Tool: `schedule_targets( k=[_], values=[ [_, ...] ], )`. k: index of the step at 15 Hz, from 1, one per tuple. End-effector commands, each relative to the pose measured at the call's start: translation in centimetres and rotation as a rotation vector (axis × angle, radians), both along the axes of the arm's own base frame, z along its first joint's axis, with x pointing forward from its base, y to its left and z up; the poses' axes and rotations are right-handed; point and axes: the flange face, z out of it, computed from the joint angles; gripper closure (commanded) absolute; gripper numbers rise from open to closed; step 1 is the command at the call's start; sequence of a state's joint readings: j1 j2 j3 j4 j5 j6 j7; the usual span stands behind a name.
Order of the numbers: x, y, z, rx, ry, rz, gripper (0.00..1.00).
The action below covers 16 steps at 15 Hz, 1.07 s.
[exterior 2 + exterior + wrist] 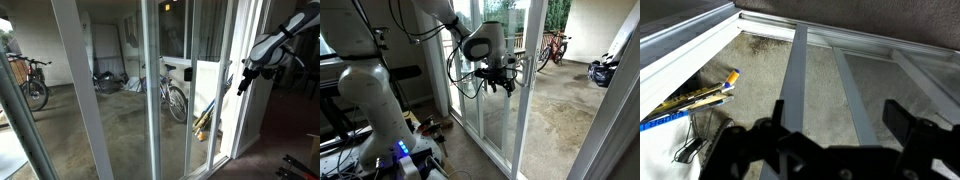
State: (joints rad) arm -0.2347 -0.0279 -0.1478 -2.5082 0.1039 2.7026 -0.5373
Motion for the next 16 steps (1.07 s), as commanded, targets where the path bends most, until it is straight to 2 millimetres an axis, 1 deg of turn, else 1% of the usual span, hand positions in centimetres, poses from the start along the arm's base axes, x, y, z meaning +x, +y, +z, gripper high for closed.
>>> schedule_targets(
  k=[1, 2, 3, 4, 5, 6, 7, 8, 9, 10, 12, 14, 16],
  values=[
    [-6.0, 1.5, 0.7, -0.040, -0.121, 0.053, 0.26],
    [-6.9, 2.0, 0.5, -0.052, -0.142, 0.066, 0.32],
    [-7.8, 2.3, 0.4, -0.064, -0.157, 0.077, 0.40],
    [-8.1, 3.1, 0.3, -0.072, -0.177, 0.083, 0.46],
    [-8.4, 3.6, 0.4, -0.076, -0.193, 0.085, 0.54],
    [-6.2, 3.8, 1.0, -0.074, -0.192, 0.078, 0.59],
    [-6.3, 4.4, 1.1, -0.075, -0.199, 0.079, 0.66],
    [-5.9, 5.3, 1.5, -0.071, -0.195, 0.071, 0.72],
    [-5.3, 5.8, 1.9, -0.069, -0.198, 0.064, 0.78],
    [-4.3, 6.5, 2.5, -0.061, -0.205, 0.054, 0.85],
    [-3.2, 7.5, 3.3, -0.057, -0.232, 0.034, 0.96],
    [-2.3, 8.0, 4.0, -0.060, -0.272, 0.012, 1.00],
    [-1.5, 7.8, 4.9, -0.066, -0.310, -0.021, 1.00]
  ],
)
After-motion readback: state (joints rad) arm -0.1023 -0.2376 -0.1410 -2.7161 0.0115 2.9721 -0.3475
